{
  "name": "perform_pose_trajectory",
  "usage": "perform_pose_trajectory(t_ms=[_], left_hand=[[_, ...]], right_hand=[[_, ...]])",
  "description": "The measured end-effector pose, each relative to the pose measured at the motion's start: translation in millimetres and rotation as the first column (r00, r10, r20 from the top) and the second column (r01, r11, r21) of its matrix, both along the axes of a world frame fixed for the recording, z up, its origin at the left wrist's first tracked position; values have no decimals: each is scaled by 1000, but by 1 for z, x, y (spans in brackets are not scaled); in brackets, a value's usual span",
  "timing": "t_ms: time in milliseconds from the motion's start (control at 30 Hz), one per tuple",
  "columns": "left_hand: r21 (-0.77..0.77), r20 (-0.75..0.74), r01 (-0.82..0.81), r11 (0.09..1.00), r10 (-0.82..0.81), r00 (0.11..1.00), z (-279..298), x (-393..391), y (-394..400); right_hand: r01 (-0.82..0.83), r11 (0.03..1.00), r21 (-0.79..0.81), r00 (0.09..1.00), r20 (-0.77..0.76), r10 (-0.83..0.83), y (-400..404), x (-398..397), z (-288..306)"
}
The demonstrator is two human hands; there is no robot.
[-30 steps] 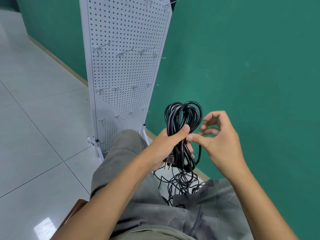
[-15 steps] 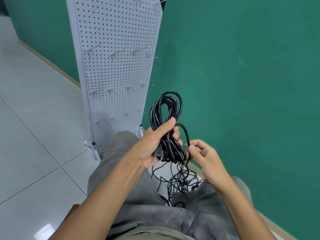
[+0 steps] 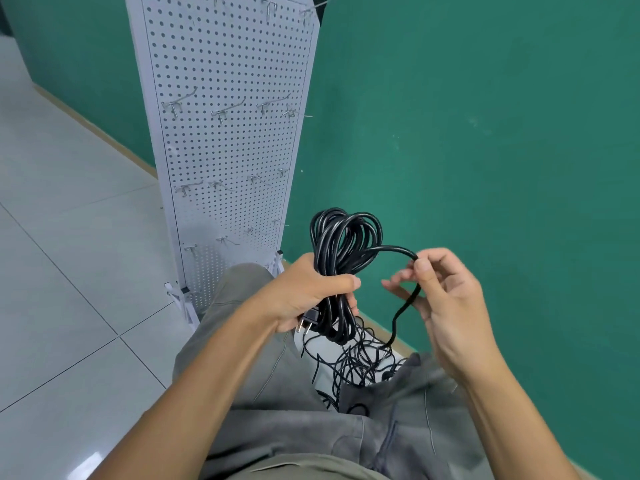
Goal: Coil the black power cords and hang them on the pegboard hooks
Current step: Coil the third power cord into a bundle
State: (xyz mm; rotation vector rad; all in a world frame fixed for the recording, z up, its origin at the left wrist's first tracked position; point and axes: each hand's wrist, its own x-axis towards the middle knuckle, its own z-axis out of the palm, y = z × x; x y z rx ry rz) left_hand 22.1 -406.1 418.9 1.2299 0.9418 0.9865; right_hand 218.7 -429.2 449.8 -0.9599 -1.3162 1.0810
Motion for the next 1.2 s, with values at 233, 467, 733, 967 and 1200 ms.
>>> perform_pose_trajectory(t_ms=[233,467,733,967,1200], left_hand=[[-46,61,51,998,-48,997,-7,15,-4],[126,-31,29,992,-25,999,-5,11,0],[134,42,79,988,-85,995,-9,14,-1],[-29,306,100,995,-87,948,-14,24,-5],[-93,385,-113,989,140,912,-8,3,3]], right_hand=[[28,998,59,995,96,-33,0,-34,32],[40,999,-24,999,-10,-41,15,-51,32],[-37,985,-171,990,-141,13,26,-58,36],[-101,973,-209,995,-39,95,40,-47,24],[-389,810,-438,913,-63,404,35,-31,-26]])
